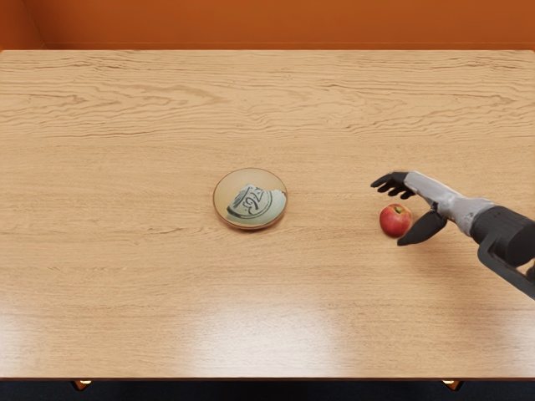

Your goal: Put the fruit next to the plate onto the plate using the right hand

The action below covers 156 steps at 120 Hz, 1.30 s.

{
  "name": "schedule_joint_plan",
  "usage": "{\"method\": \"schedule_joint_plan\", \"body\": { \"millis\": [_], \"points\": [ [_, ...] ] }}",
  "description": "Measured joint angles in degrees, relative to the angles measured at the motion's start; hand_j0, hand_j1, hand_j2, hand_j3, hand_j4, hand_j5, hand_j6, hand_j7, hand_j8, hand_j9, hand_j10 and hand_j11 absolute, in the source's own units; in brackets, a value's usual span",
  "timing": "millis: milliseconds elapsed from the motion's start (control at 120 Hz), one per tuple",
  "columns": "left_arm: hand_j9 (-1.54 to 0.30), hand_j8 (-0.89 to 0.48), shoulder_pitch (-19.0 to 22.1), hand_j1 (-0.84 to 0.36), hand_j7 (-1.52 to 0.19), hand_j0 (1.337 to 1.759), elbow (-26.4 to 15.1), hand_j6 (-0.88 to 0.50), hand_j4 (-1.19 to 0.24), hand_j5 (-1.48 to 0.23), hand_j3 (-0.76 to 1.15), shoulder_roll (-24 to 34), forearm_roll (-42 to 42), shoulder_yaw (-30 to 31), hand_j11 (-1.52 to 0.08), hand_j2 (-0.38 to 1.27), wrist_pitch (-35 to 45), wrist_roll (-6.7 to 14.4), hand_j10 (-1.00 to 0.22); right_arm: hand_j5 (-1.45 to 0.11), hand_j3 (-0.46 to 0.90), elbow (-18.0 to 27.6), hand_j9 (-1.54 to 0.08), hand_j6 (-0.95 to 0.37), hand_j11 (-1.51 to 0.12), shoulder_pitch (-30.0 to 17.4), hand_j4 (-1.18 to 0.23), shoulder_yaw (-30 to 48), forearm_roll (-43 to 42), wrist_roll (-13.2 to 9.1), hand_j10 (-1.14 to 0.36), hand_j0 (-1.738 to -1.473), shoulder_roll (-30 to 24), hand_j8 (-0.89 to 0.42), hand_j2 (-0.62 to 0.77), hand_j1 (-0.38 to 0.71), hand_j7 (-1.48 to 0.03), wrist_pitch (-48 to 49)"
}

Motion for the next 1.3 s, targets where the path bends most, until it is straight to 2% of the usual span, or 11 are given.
{"method": "schedule_joint_plan", "body": {
  "millis": [317, 383, 550, 708, 1008, 1300],
  "points": [
    [-0.31, -0.24, 0.0, 0.06, -0.31, 1.658, 0.0, -0.24, -0.24, -0.31, 0.00, 0.0, 0.0, 0.0, -0.31, 0.05, 0.0, 0.0, -0.24, -0.42, 0.00, -1.1, -0.42, -0.33, -0.42, 0.2, -0.33, -1.6, -0.2, -0.8, -0.33, -1.658, 0.9, -0.33, -0.06, 0.04, -0.42, -1.2],
    [-0.31, -0.24, 0.0, 0.06, -0.31, 1.658, 0.0, -0.24, -0.24, -0.31, 0.00, 0.0, 0.0, 0.0, -0.31, 0.05, 0.0, 0.0, -0.24, -0.43, 0.00, -1.3, -0.43, -0.33, -0.43, 0.4, -0.33, -1.6, -0.2, -1.8, -0.33, -1.658, 0.9, -0.33, -0.06, 0.04, -0.43, -1.3],
    [-0.32, -0.24, 0.0, 0.06, -0.32, 1.658, 0.0, -0.24, -0.24, -0.32, 0.00, 0.0, 0.0, 0.0, -0.32, 0.05, 0.0, 0.0, -0.24, -0.43, 0.00, -1.1, -0.43, -0.34, -0.43, 1.1, -0.34, -1.7, -0.2, -6.1, -0.34, -1.658, 0.8, -0.34, -0.06, 0.05, -0.43, -1.3],
    [-0.32, -0.24, 0.0, 0.06, -0.32, 1.658, 0.0, -0.24, -0.24, -0.32, 0.00, 0.0, 0.0, 0.0, -0.32, 0.05, 0.0, 0.0, -0.24, -0.47, 0.00, -1.0, -0.47, -0.37, -0.47, 1.5, -0.36, -1.7, -0.3, -7.8, -0.36, -1.658, 1.7, -0.36, -0.07, 0.08, -0.47, -1.3],
    [-0.32, -0.24, 0.0, 0.06, -0.32, 1.658, 0.0, -0.24, -0.24, -0.32, 0.00, 0.0, 0.0, 0.0, -0.32, 0.05, 0.0, 0.0, -0.24, -0.52, 0.00, -1.0, -0.53, -0.41, -0.53, 1.6, -0.43, -1.7, -0.9, -9.0, -0.42, -1.658, 3.0, -0.40, -0.07, 0.13, -0.53, -1.4],
    [-0.32, -0.24, 0.0, 0.06, -0.32, 1.658, 0.0, -0.24, -0.24, -0.32, 0.00, 0.0, 0.0, 0.0, -0.32, 0.05, 0.0, 0.0, -0.24, -0.57, 0.00, -1.3, -0.58, -0.45, -0.58, 1.2, -0.46, -1.7, -1.9, -9.2, -0.45, -1.658, 4.0, -0.44, -0.08, 0.18, -0.58, -2.4]
  ]
}}
